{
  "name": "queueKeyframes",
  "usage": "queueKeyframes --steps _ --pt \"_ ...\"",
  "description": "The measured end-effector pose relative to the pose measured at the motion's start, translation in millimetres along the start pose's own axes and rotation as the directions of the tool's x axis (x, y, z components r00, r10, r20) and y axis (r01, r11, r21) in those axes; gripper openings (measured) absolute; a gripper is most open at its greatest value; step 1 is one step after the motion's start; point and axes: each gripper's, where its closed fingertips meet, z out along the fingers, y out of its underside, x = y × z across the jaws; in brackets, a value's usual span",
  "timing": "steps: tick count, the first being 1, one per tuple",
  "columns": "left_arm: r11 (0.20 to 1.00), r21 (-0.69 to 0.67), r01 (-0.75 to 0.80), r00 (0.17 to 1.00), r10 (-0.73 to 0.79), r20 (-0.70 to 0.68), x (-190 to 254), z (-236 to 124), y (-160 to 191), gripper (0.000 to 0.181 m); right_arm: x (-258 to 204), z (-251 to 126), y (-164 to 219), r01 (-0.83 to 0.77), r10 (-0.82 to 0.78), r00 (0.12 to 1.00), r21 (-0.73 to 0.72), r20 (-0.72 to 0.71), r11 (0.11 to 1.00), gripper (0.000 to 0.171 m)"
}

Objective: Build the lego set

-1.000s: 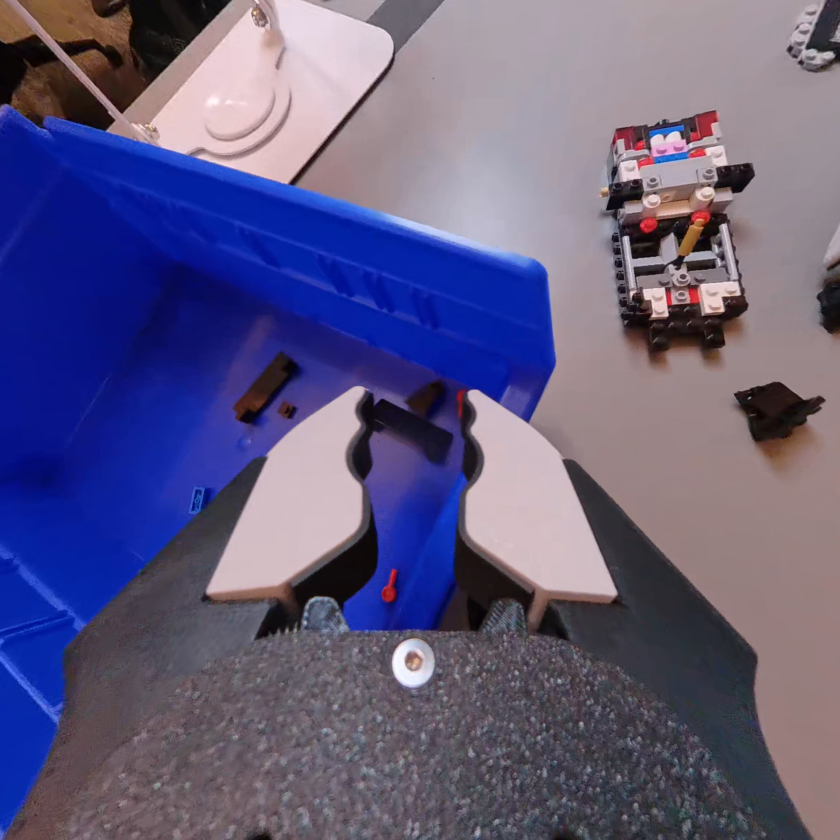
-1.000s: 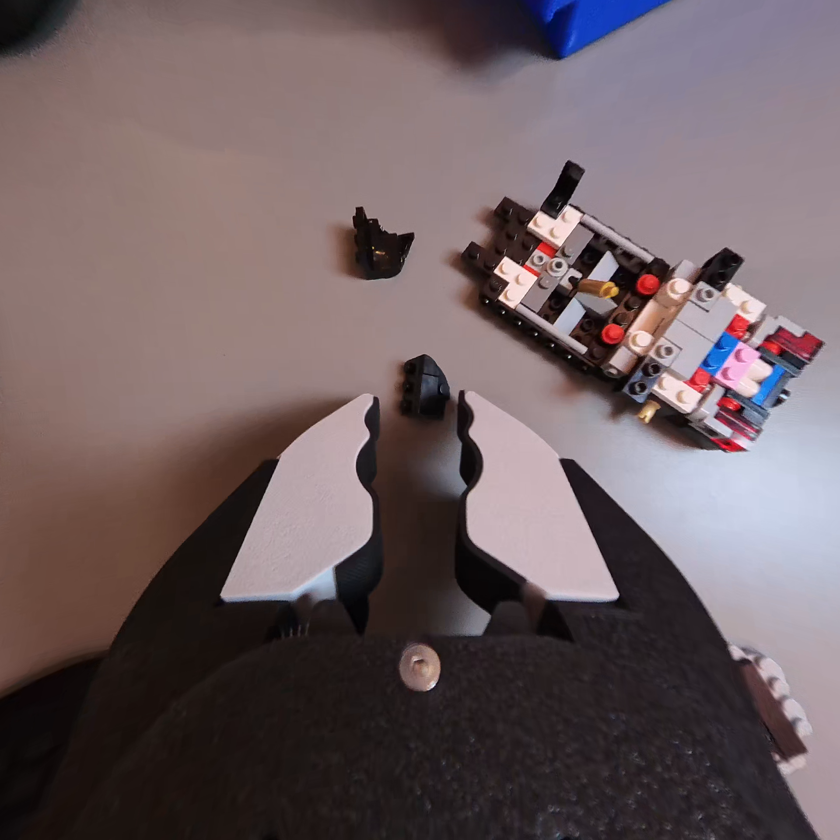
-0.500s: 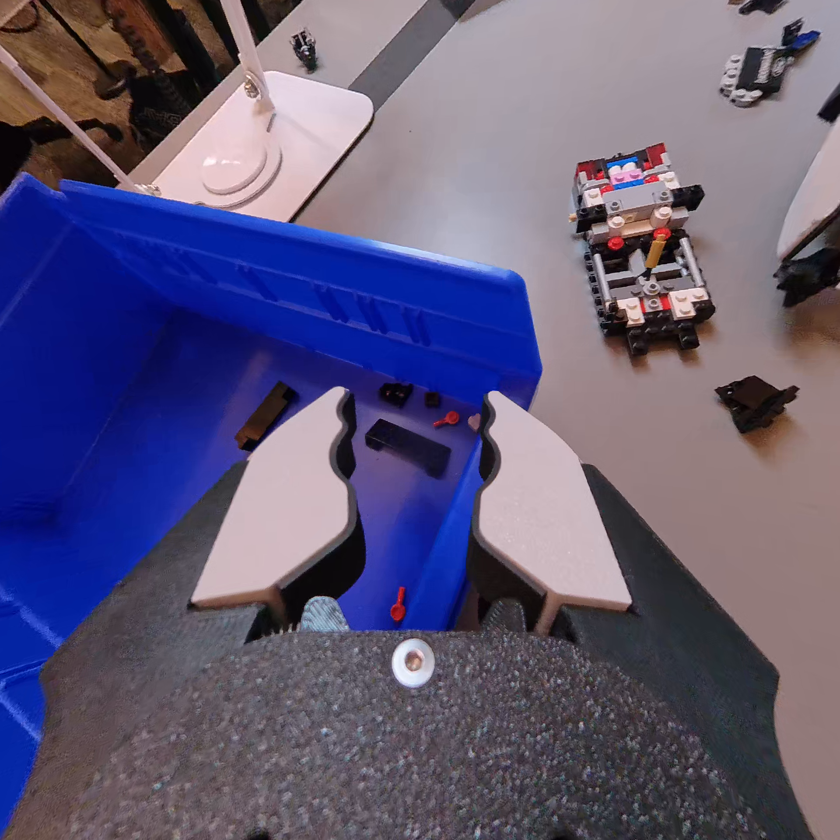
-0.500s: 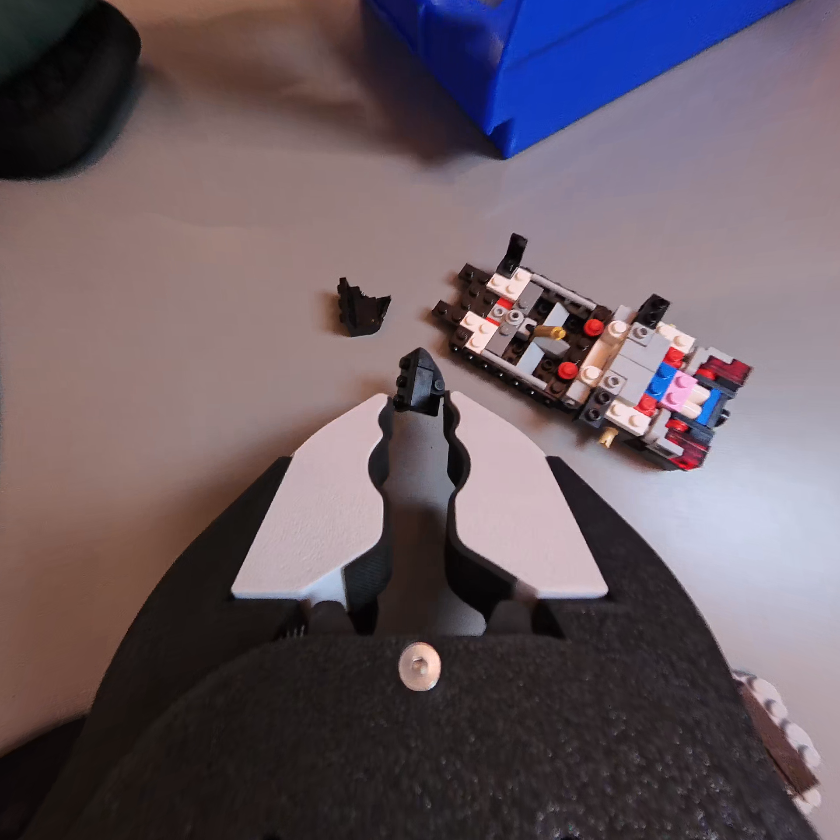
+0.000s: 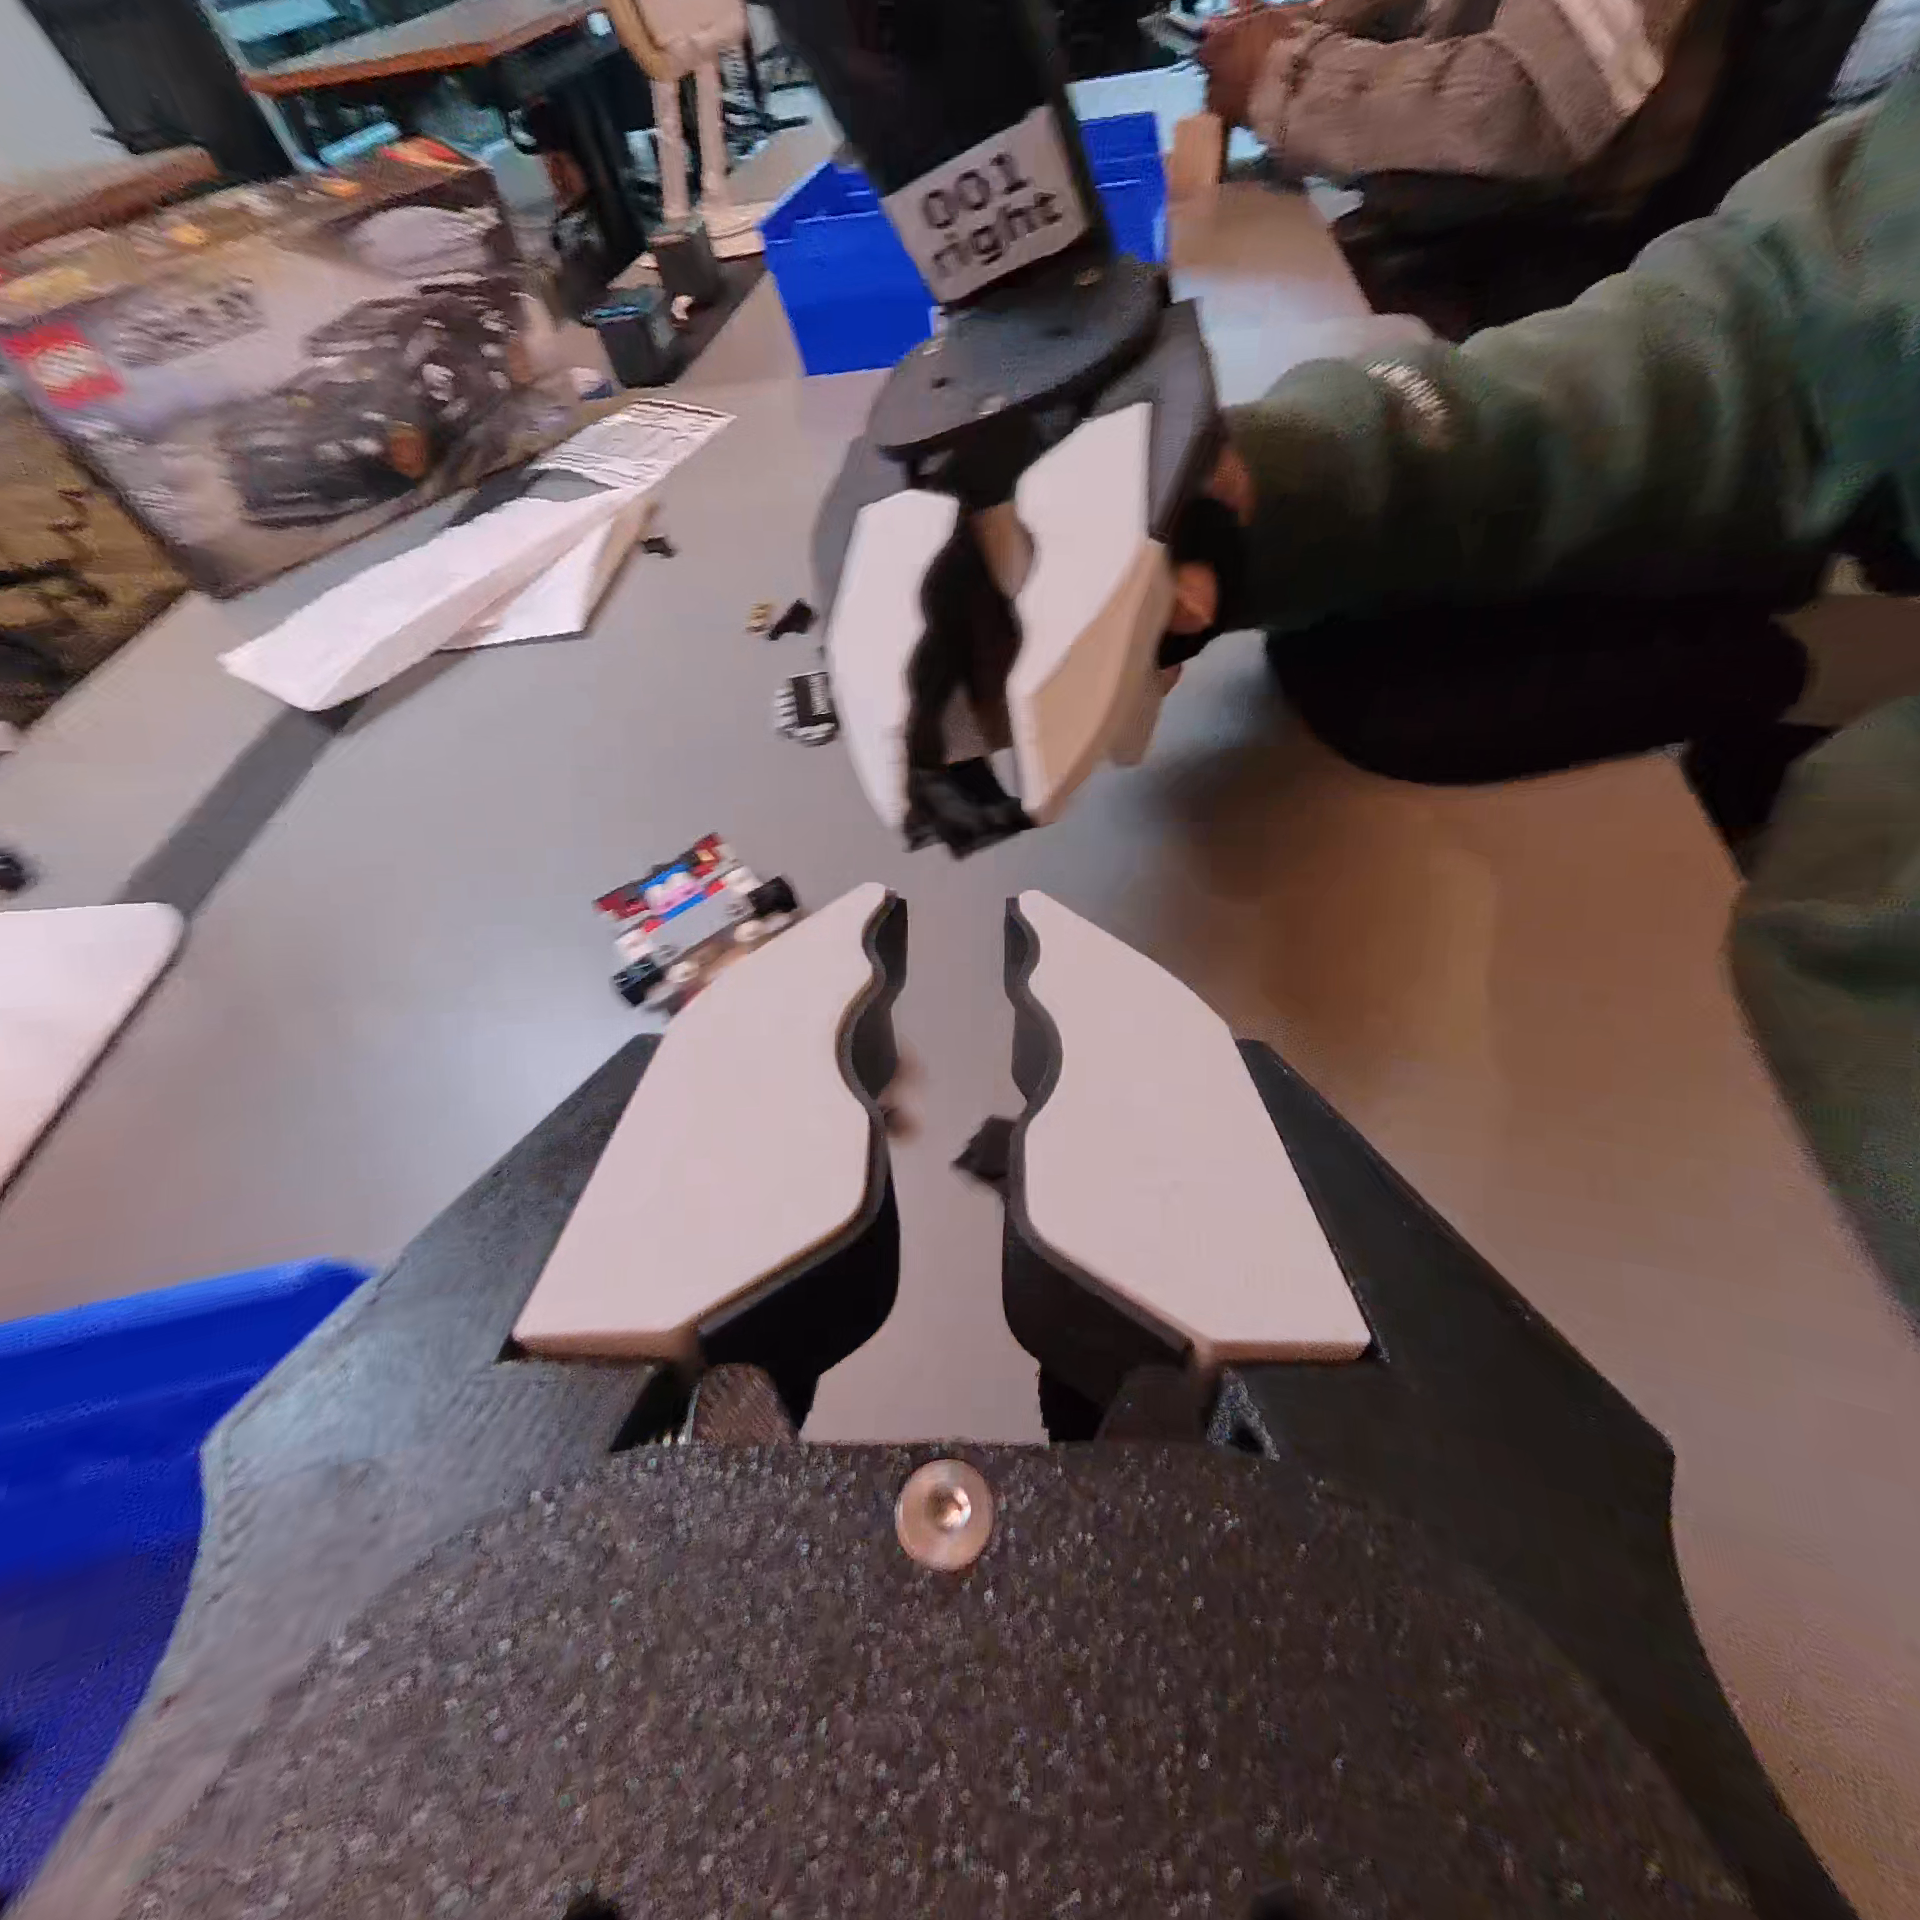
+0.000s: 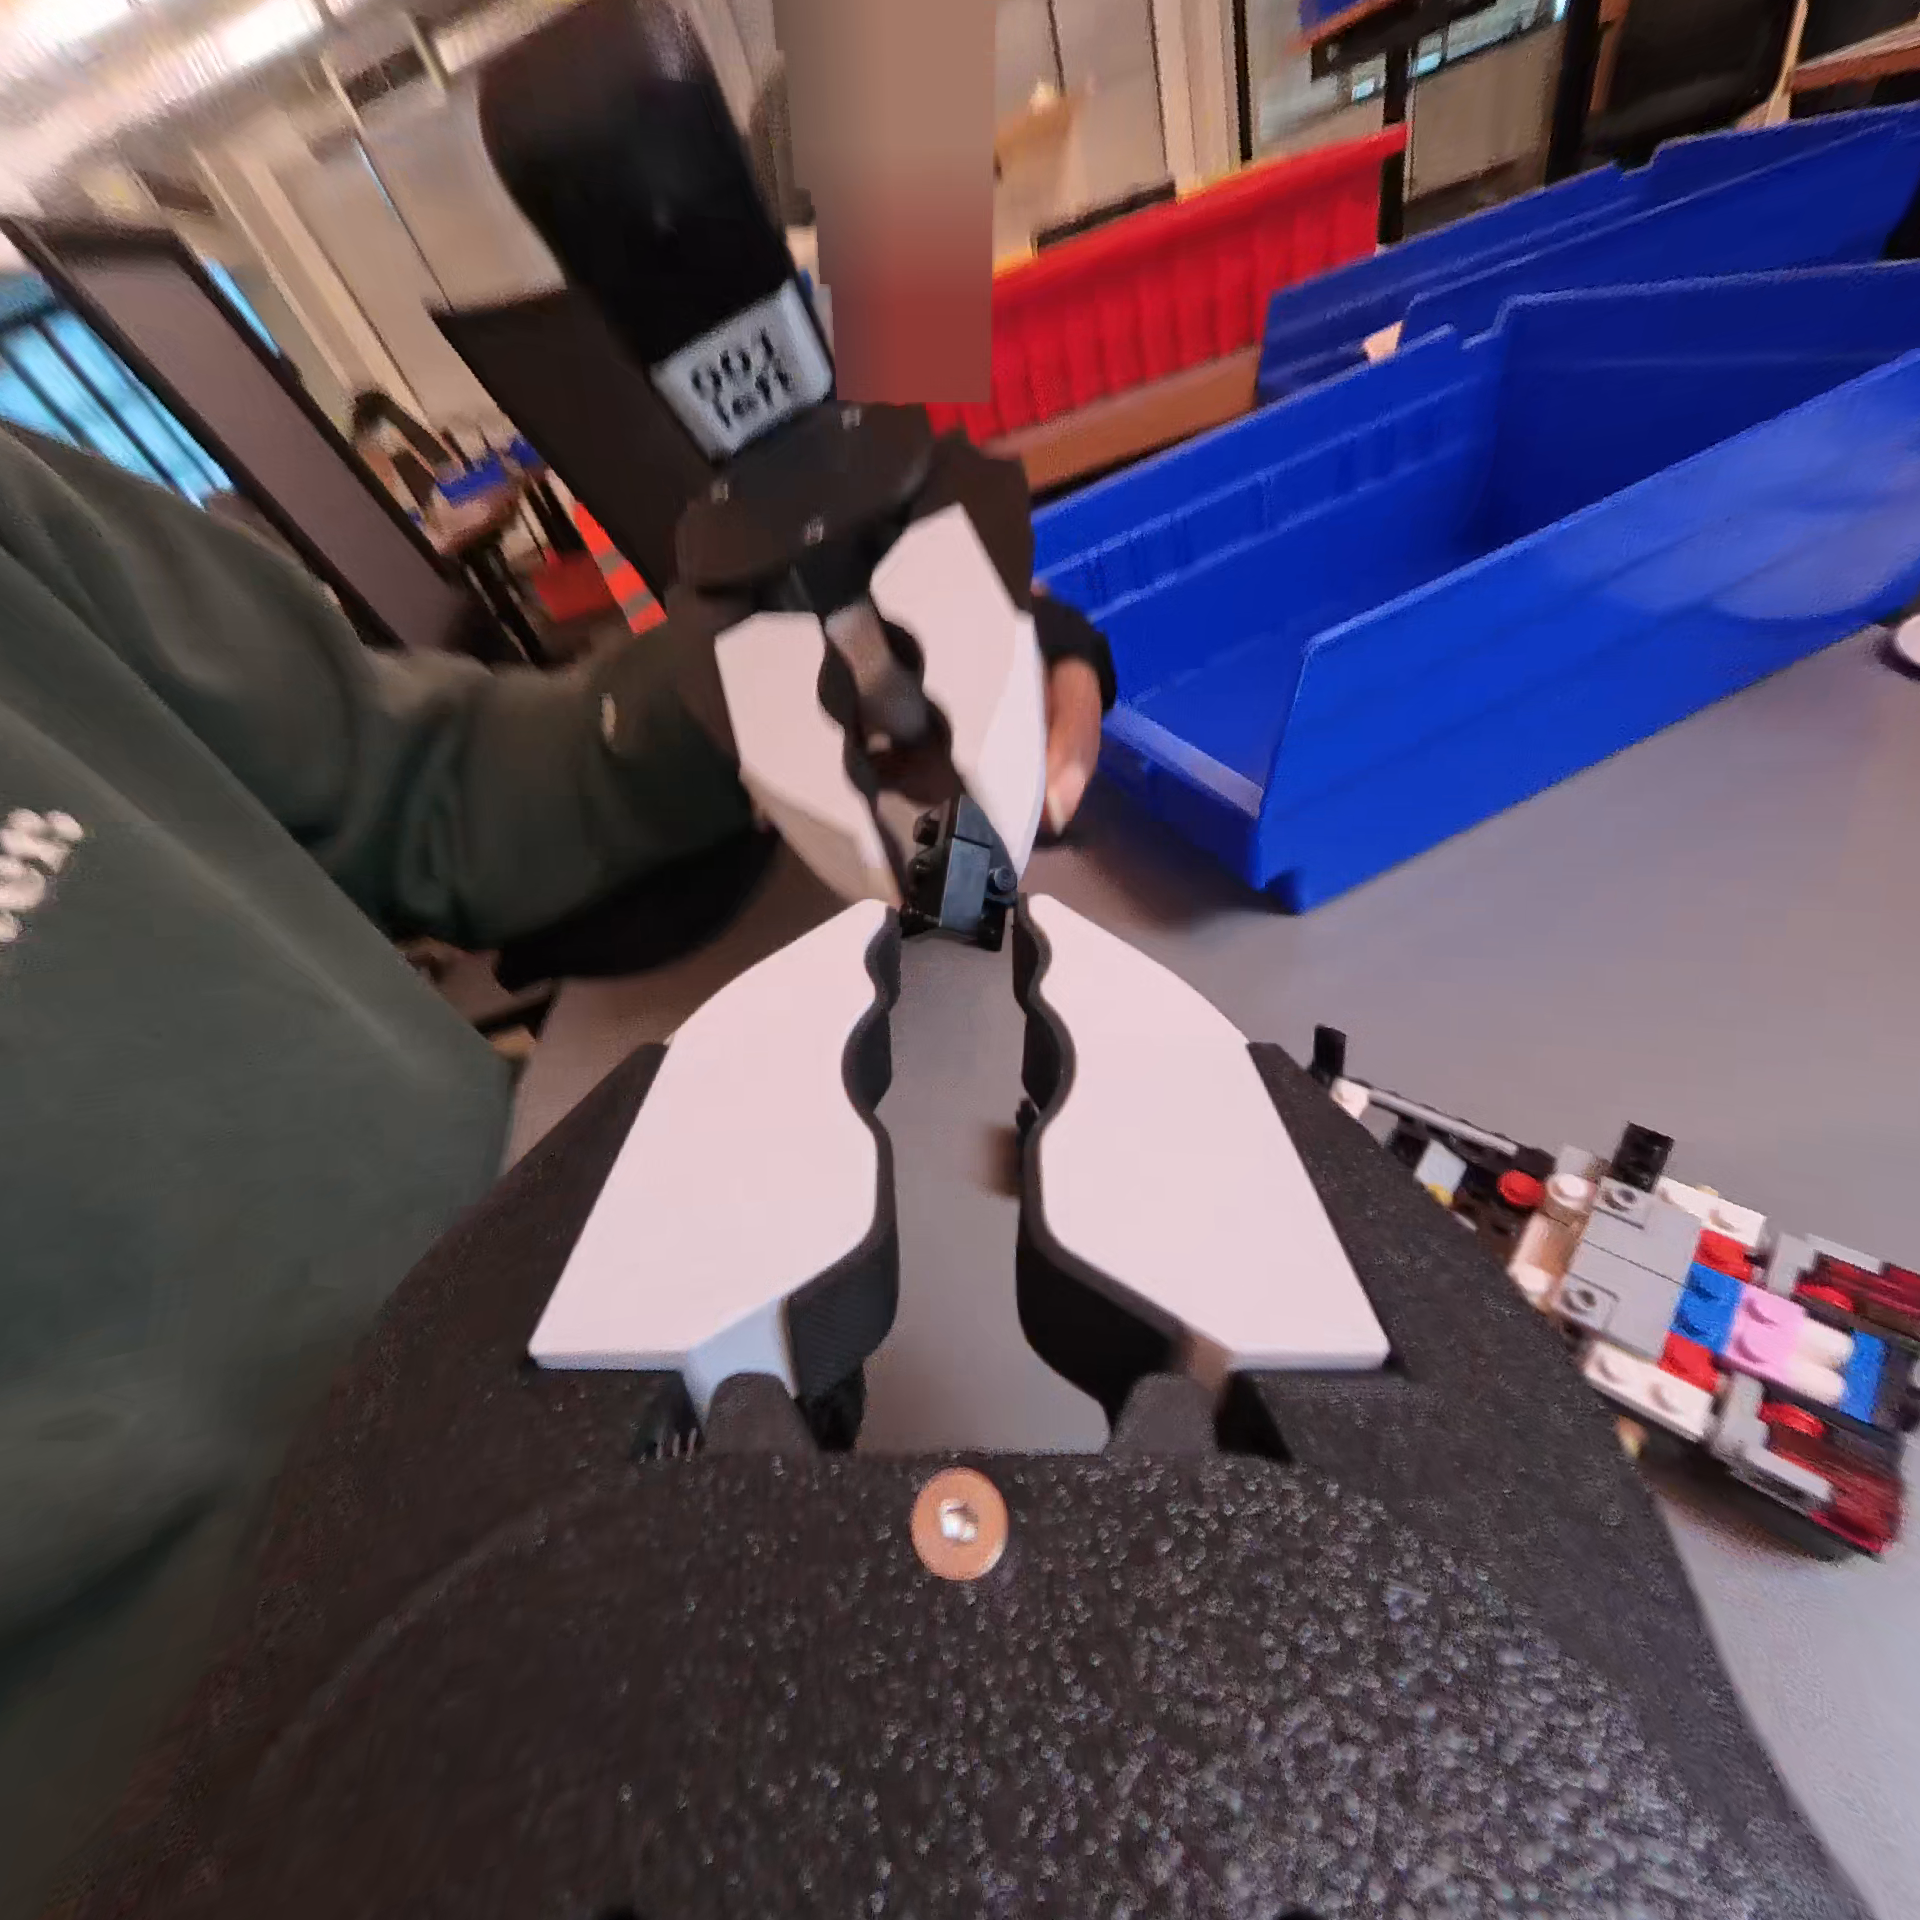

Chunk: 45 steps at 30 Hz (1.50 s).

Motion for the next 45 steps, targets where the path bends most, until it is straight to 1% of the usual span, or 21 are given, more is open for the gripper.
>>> queueKeyframes --steps 2,6,7,9,10,13,16,18,21,26,31,32,34,40,42,43,44,45 --pt "0.998 0.031 0.063 0.997 -0.062 -0.043 7.2 7.0 -5.4 0.019 1.0 -1.4 -5.8 -0.001 0.001 1.000 0.042 -0.001 0.999 0.021" --pt "0.959 0.164 0.231 0.971 -0.216 -0.103 2.2 3.3 -23.4 0.019 0.5 -1.8 -1.7 0.026 -0.026 1.000 0.013 -0.013 1.000 0.020" --pt "0.948 0.178 0.263 0.963 -0.247 -0.108 -1.0 1.6 -24.6 0.018 1.3 -1.8 -0.7 0.034 -0.034 0.999 0.009 -0.023 0.999 0.020" --pt "0.942 0.146 0.303 0.952 -0.291 -0.098 -6.1 2.7 -17.9 0.016 3.4 -1.7 -0.3 0.068 -0.068 0.996 0.000 -0.055 0.998 0.020" --pt "0.943 0.137 0.303 0.951 -0.291 -0.102 -5.2 3.4 -16.0 0.016 4.0 -1.2 0.9 0.092 -0.093 0.993 -0.016 -0.070 0.996 0.020" --pt "0.948 0.133 0.290 0.954 -0.275 -0.114 -1.3 4.1 -16.1 0.006 6.8 -0.3 1.5 0.181 -0.186 0.973 -0.048 -0.140 0.982 0.020" --pt "0.952 0.131 0.277 0.958 -0.263 -0.111 -0.8 3.1 -16.8 0.004 6.8 -1.0 -1.0 0.284 -0.293 0.935 -0.075 -0.198 0.956 0.020" --pt "0.966 0.121 0.228 0.971 -0.217 -0.099 1.1 2.5 -16.1 0.004 5.1 -0.4 -0.1 0.351 -0.367 0.904 -0.110 -0.218 0.930 0.020" --pt "0.989 0.112 0.093 0.993 -0.083 -0.085 8.8 0.8 -16.0 0.004 -3.0 0.1 1.5 0.401 -0.418 0.890 -0.123 -0.185 0.908 0.020" --pt "0.995 0.098 0.026 0.990 -0.012 -0.141 21.4 -2.4 -13.0 0.004 -19.8 -0.7 2.9 0.361 -0.366 0.928 -0.083 -0.066 0.929 0.025" --pt "0.998 0.060 0.005 0.974 0.008 -0.225 36.9 -0.1 -5.4 0.004 -31.3 1.3 11.6 0.289 -0.286 0.957 -0.080 0.047 0.954 0.025" --pt "0.999 0.049 0.004 0.970 0.008 -0.244 40.4 0.8 -3.1 0.004 -32.9 2.1 12.8 0.276 -0.272 0.960 -0.080 0.064 0.958 0.024" --pt "0.999 0.045 0.004 0.962 0.008 -0.271 45.7 2.7 -1.4 0.004 -33.8 3.8 19.2 0.263 -0.255 0.963 -0.111 0.085 0.958 0.014" --pt "0.999 0.044 0.023 0.954 -0.009 -0.301 49.1 1.1 -1.7 0.004 -37.3 3.3 16.0 0.252 -0.242 0.965 -0.087 0.103 0.964 0.013" --pt "1.000 0.014 0.021 0.950 -0.016 -0.312 49.7 0.8 4.2 0.003 -32.9 1.4 13.4 0.249 -0.244 0.967 -0.074 0.077 0.966 0.010" --pt "1.000 -0.008 0.021 0.950 -0.022 -0.312 49.2 0.9 9.3 0.003 -29.5 -3.0 6.9 0.243 -0.240 0.969 -0.042 0.056 0.969 0.007" --pt "1.000 -0.013 0.026 0.951 -0.029 -0.309 47.3 1.2 12.0 0.003 -26.9 -8.2 0.5 0.231 -0.230 0.972 -0.015 0.042 0.973 0.006" --pt "0.999 0.005 0.045 0.952 -0.042 -0.303 44.5 1.2 9.7 0.003 -24.8 -11.8 -1.1 0.237 -0.237 0.971 -0.020 0.030 0.971 0.006"
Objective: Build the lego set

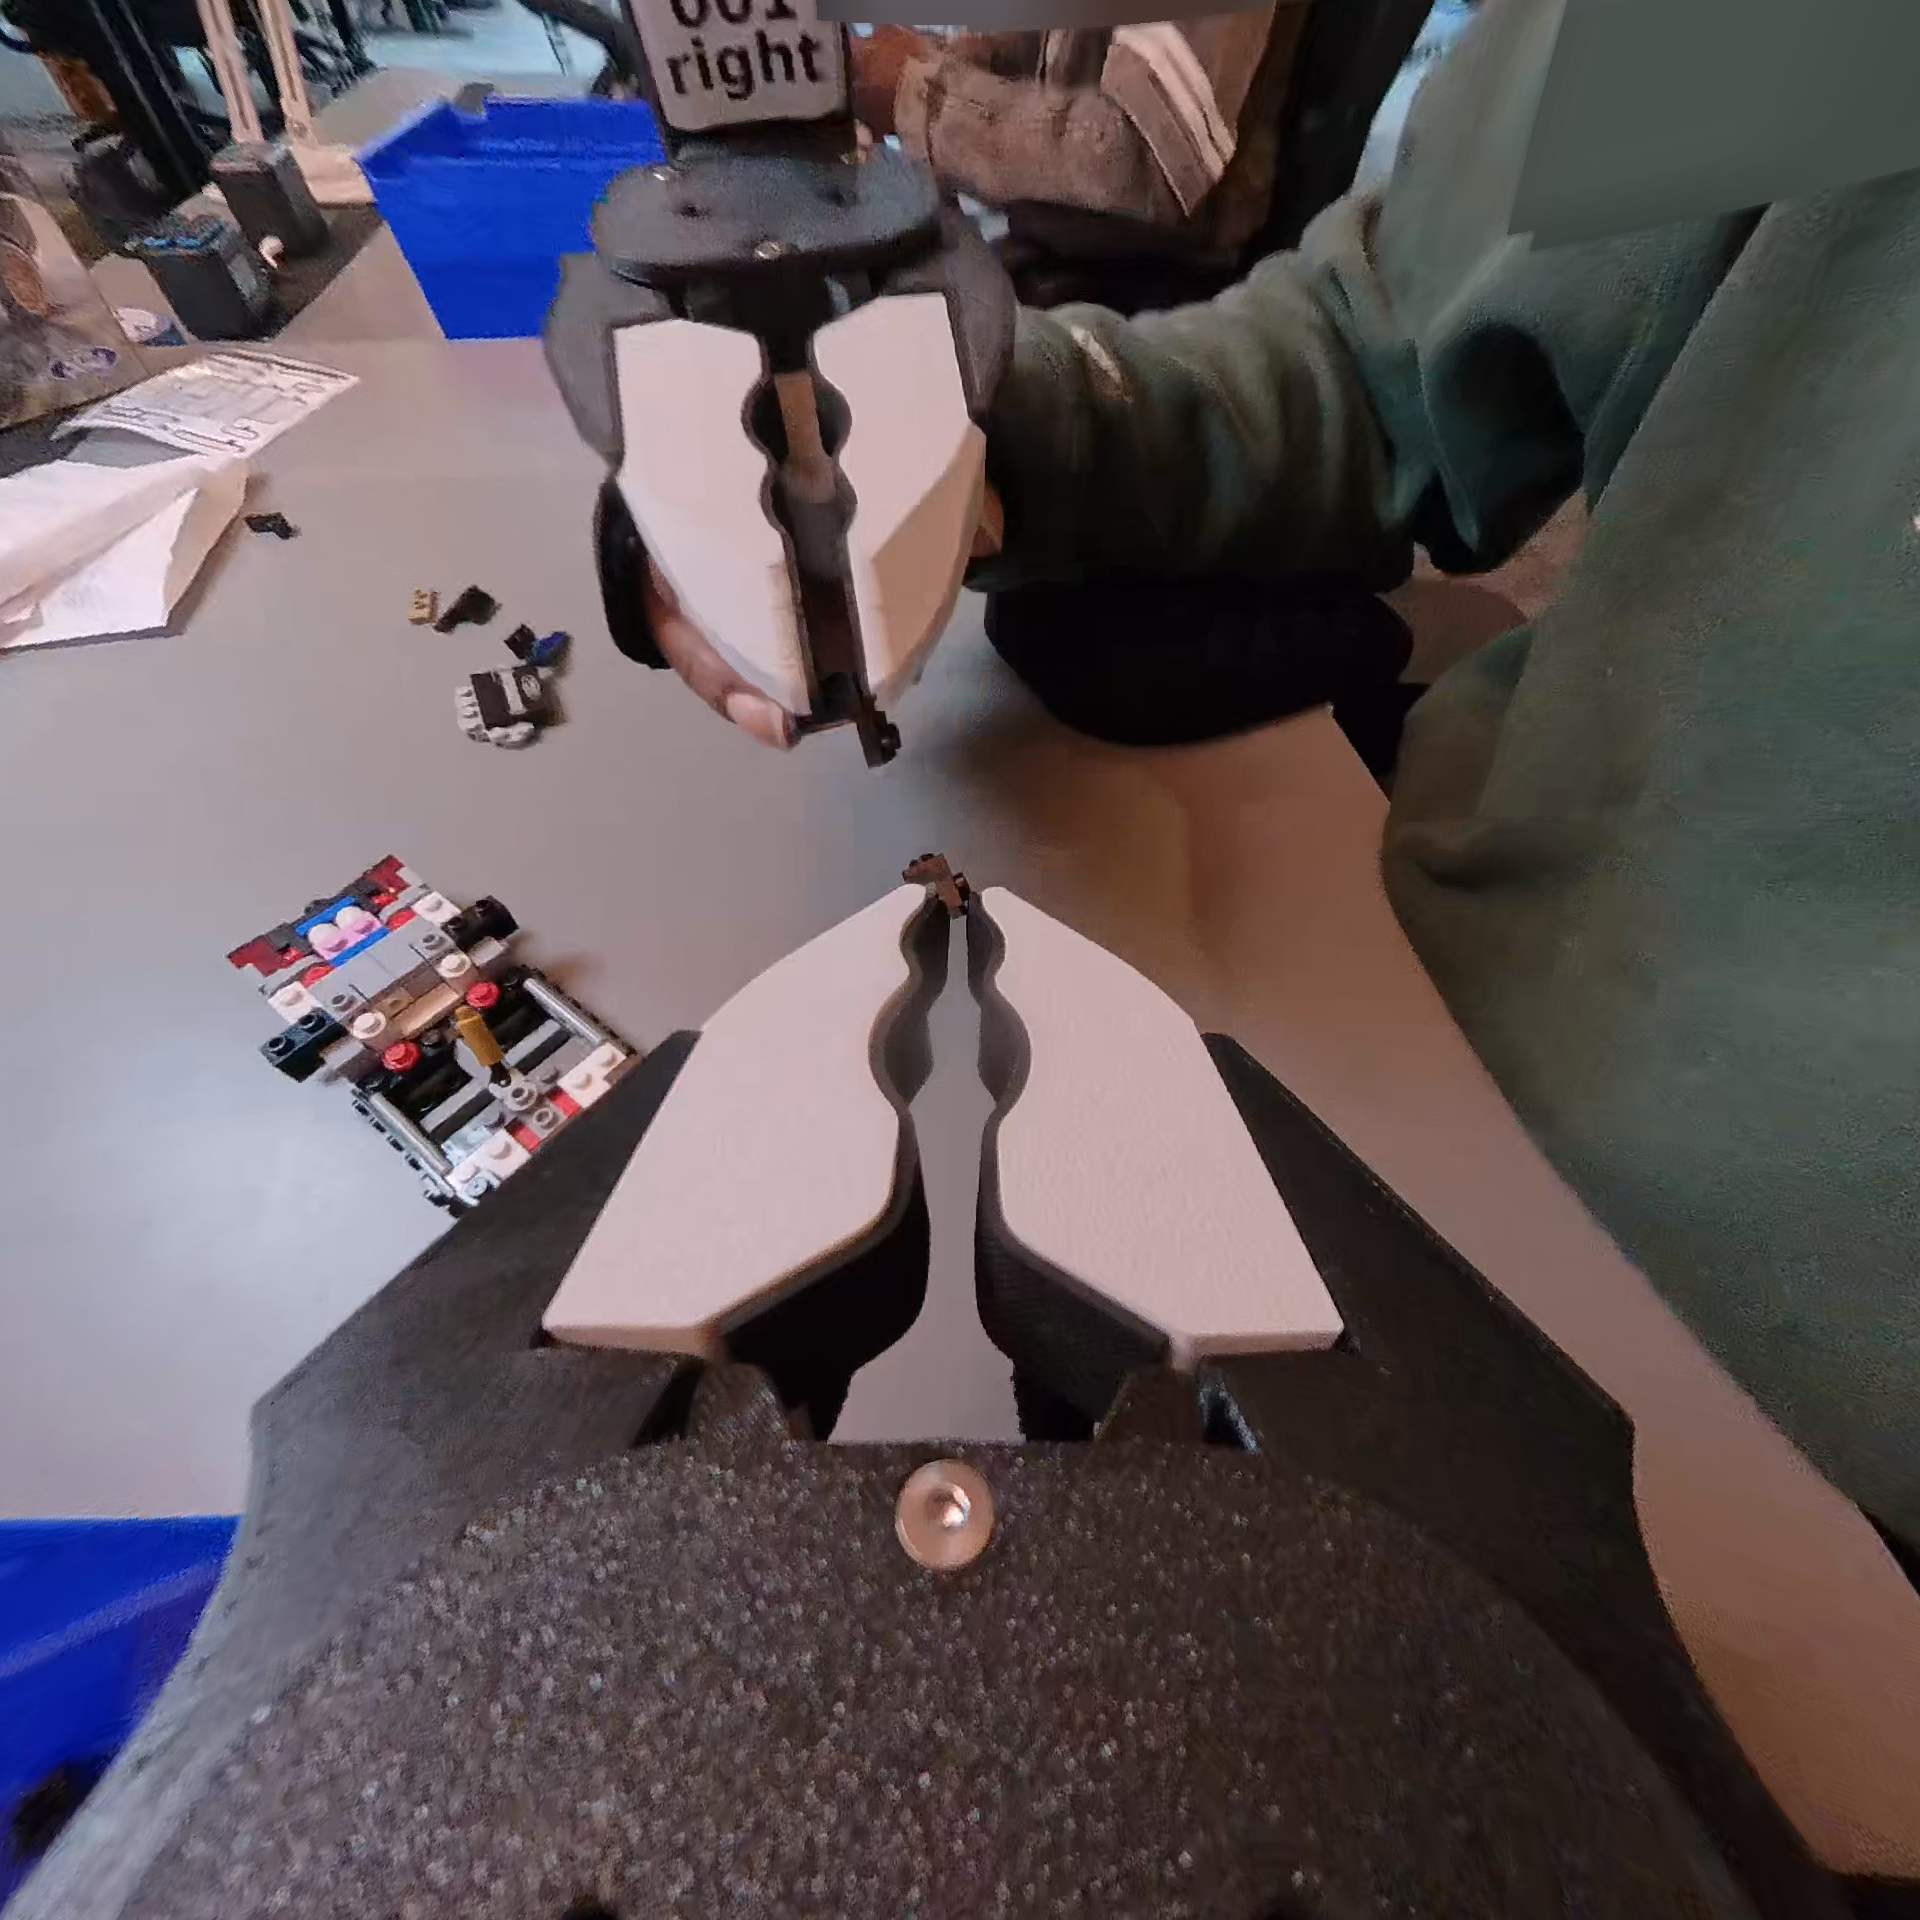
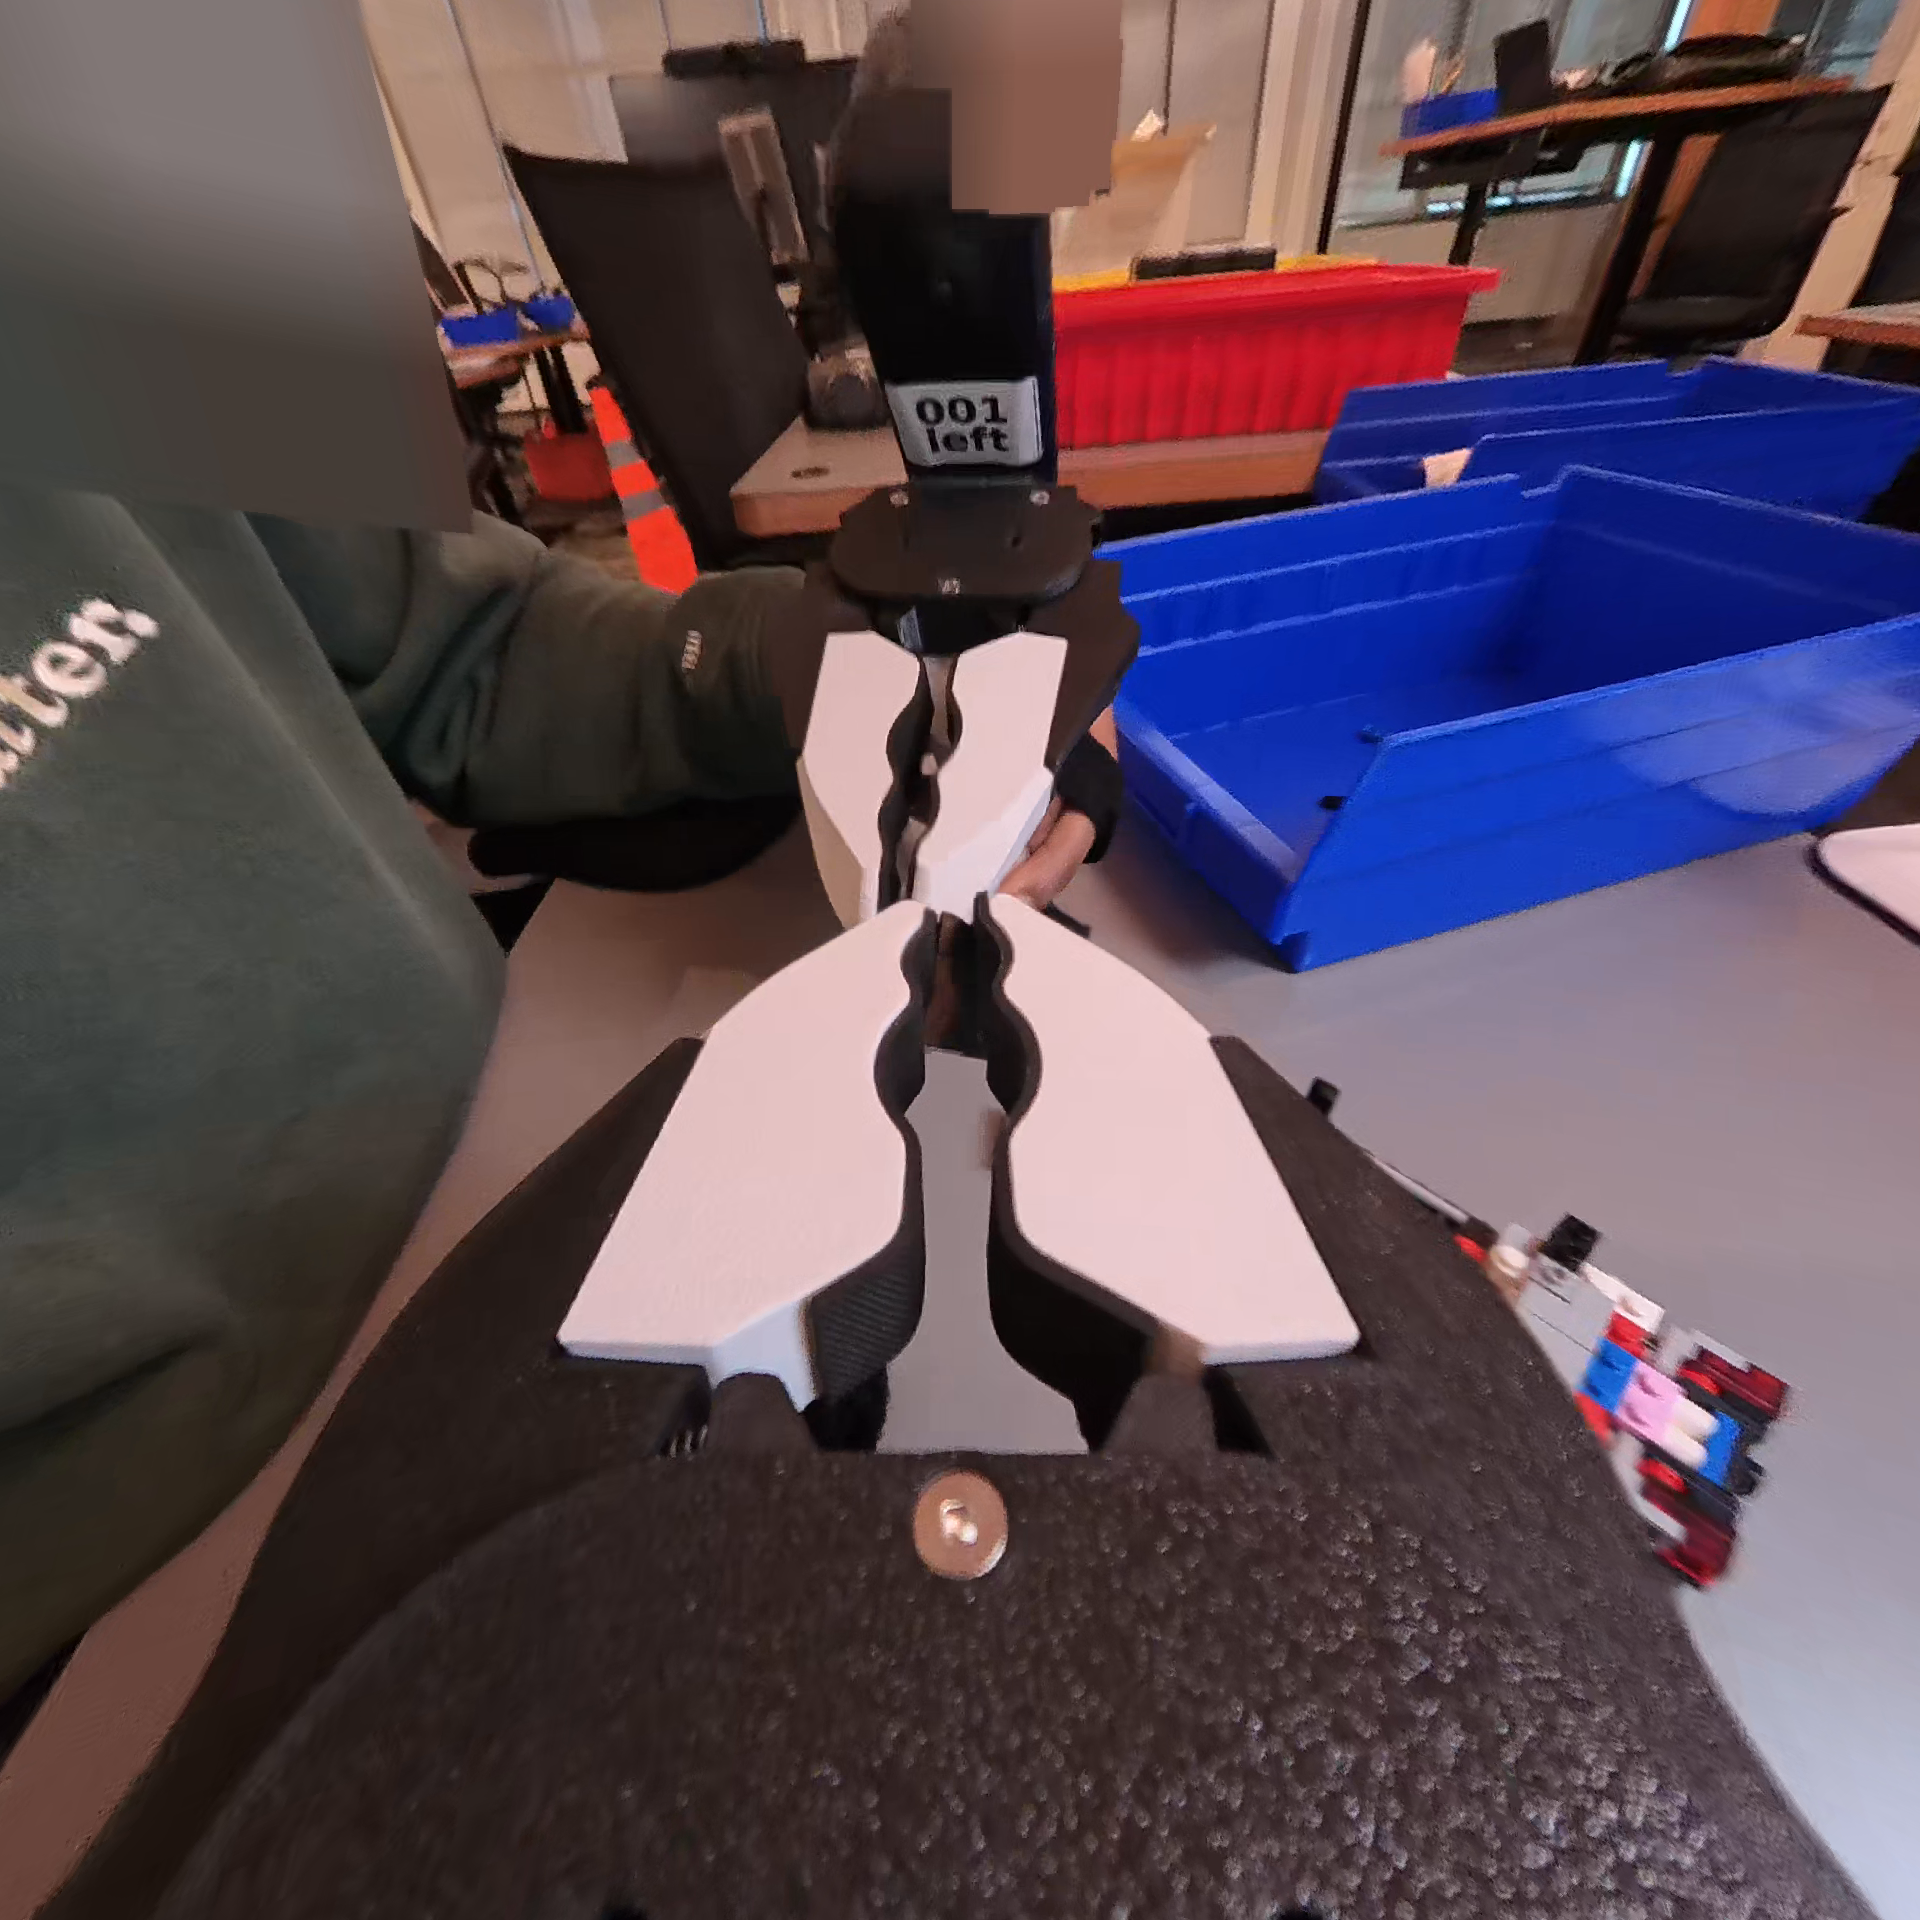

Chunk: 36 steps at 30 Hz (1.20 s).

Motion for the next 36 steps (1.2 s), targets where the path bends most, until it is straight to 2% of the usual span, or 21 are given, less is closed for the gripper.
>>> queueKeyframes --steps 2,5,7,10,14,17,20,22,25,33,36 --pt "1.000 0.019 0.016 1.000 -0.016 -0.002 -1.9 -1.6 -2.5 0.003 1.4 0.1 3.9 0.025 -0.025 0.999 -0.028 -0.022 0.999 0.006" --pt "0.999 0.025 0.036 0.999 -0.035 -0.005 -3.7 -1.2 0.0 0.004 2.4 3.8 6.8 -0.032 0.032 0.999 -0.023 -0.010 0.999 0.006" --pt "0.998 0.016 0.060 0.998 -0.060 -0.010 -5.9 -1.0 5.3 0.004 7.9 4.8 17.6 -0.054 0.053 0.998 -0.070 -0.025 0.996 0.006" --pt "0.996 0.006 0.088 0.994 -0.088 0.059 -19.6 -6.0 7.8 0.004 12.2 7.3 38.0 -0.068 0.062 0.997 -0.168 -0.041 0.983 0.006" --pt "0.997 -0.058 0.058 0.952 -0.037 0.303 -51.5 -37.9 4.8 0.004 11.6 13.5 51.5 -0.021 0.008 0.999 -0.246 -0.054 0.969 0.007" --pt "0.989 -0.145 0.029 0.839 0.055 0.542 -84.7 -72.7 10.4 0.004 13.0 16.0 52.6 -0.024 0.009 0.998 -0.248 -0.060 0.969 0.007" --pt "0.956 -0.288 0.061 0.720 0.158 0.676 -110.6 -97.5 31.8 0.014 16.6 17.4 57.1 -0.025 0.004 0.997 -0.264 -0.079 0.964 0.007" --pt "0.926 -0.361 0.106 0.697 0.190 0.692 -118.0 -101.7 49.0 0.030 17.5 18.3 57.3 -0.028 0.005 0.996 -0.262 -0.086 0.965 0.007" --pt "0.902 -0.416 0.115 0.686 0.231 0.690 -121.3 -102.2 59.0 0.041 19.4 18.3 55.6 -0.031 0.006 0.995 -0.252 -0.099 0.967 0.007" --pt "0.898 -0.424 0.120 0.695 0.228 0.682 -119.1 -102.0 61.5 0.049 24.6 16.5 55.5 -0.054 0.026 0.992 -0.237 -0.122 0.970 0.007" --pt "0.927 -0.361 0.099 0.737 0.175 0.653 -112.1 -92.2 53.9 0.044 26.4 15.9 49.3 -0.062 0.036 0.991 -0.199 -0.132 0.978 0.007"
